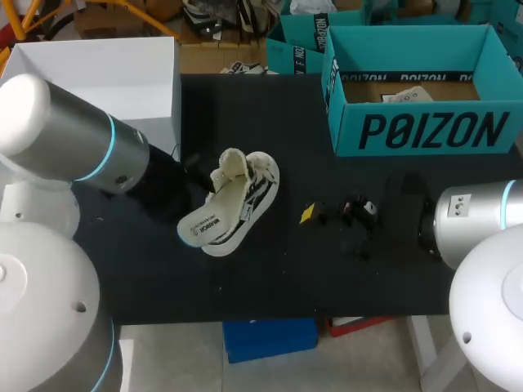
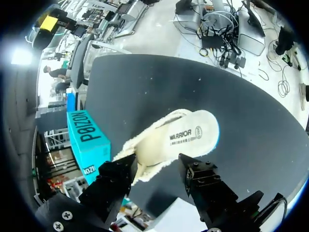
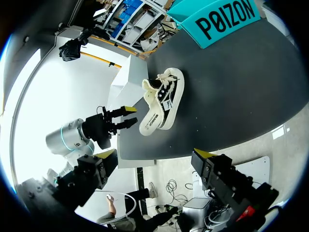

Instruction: Take the shoe out of the shoebox, open the shoe tongue, remove and reinsert the insole, then place the shoe into the shoebox

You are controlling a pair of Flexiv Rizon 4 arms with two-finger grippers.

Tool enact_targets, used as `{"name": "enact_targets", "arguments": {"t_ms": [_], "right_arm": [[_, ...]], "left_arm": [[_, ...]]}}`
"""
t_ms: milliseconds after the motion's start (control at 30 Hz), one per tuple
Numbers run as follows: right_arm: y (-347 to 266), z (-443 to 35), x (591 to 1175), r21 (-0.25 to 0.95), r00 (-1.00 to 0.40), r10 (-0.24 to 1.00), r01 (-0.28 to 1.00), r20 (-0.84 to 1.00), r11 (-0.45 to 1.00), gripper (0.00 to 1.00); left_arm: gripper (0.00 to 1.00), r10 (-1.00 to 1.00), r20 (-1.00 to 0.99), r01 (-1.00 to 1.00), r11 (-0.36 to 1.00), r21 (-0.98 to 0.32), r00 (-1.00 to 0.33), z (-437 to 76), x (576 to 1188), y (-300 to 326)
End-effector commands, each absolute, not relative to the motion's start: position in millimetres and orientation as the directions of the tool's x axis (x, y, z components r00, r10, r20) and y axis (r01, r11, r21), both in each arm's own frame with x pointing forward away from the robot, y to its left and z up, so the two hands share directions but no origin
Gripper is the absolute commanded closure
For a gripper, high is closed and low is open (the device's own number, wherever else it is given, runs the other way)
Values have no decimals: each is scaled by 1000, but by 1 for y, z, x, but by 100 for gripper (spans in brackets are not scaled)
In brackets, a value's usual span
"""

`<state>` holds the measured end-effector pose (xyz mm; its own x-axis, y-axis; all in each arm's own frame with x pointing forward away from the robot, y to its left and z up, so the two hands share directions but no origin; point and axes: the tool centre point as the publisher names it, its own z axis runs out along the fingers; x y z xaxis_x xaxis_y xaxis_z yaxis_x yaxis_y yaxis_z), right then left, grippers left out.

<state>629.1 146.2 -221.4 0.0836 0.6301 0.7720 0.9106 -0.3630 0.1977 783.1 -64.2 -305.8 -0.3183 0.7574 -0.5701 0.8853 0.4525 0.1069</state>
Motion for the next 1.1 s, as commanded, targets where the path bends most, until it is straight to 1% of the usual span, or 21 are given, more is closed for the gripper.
{"name": "enact_targets", "arguments": {"t_ms": [33, 67, 100, 267, 333, 400, 500, 567, 600, 633, 700, 767, 800, 867, 933, 967, 1100], "right_arm": [[141, -227, 628, 180, 13, 473, 916, 881, -360, 0], [141, -227, 628, 180, 13, 473, 916, 881, -360, 0], [141, -227, 628, 180, 13, 473, 916, 881, -360, 0], [141, -227, 628, 180, 13, 473, 916, 881, -360, 0], [141, -227, 628, 180, 13, 473, 916, 881, -360, 0], [141, -227, 628, 180, 13, 473, 916, 881, -360, 0], [141, -227, 628, 180, 13, 473, 916, 881, -360, 0], [141, -227, 628, 180, 13, 473, 916, 881, -360, 0], [141, -227, 628, 180, 13, 473, 916, 881, -360, 0], [141, -227, 628, 180, 13, 473, 916, 881, -360, 0], [141, -227, 628, 180, 13, 473, 916, 881, -360, 0], [141, -227, 628, 180, 13, 473, 916, 881, -360, 0], [141, -227, 628, 180, 13, 473, 916, 881, -360, 0], [141, -227, 628, 180, 13, 473, 916, 881, -360, 0], [141, -227, 628, 180, 13, 473, 916, 881, -360, 0], [141, -227, 628, 180, 13, 473, 916, 881, -360, 0], [141, -227, 628, 180, 13, 473, 916, 881, -360, 0]], "left_arm": [[31, 748, -585, 883, 456, 109, -314, -283, 746, -22], [31, 746, -585, 882, 458, 107, -317, -284, 744, -20], [18, 746, -582, 879, 465, 107, -324, -286, 739, -16], [19, 754, -569, 876, 469, 115, -329, -297, 734, -7], [22, 757, -566, 875, 468, 120, -327, -301, 732, -6], [29, 760, -561, 875, 468, 123, -327, -308, 732, -5], [35, 757, -564, 876, 468, 115, -330, -316, 731, -6], [48, 754, -571, 879, 464, 113, -325, -322, 731, -8], [51, 754, -571, 880, 462, 109, -325, -325, 732, -9], [50, 752, -577, 883, 457, 106, -320, -328, 732, -10], [42, 750, -583, 887, 451, 102, -314, -333, 734, -12], [40, 743, -593, 891, 445, 90, -311, -339, 736, -12], [35, 736, -604, 893, 441, 83, -307, -341, 737, -12], [20, 708, -637, 900, 433, 49, -306, -348, 742, -11], [11, 676, -665, 898, 439, 18, -317, -352, 747, -8], [9, 641, -695, 897, 441, -16, -327, -354, 750, -7], [13, 581, -743, 900, 431, -67, -333, -360, 761, -3]]}}
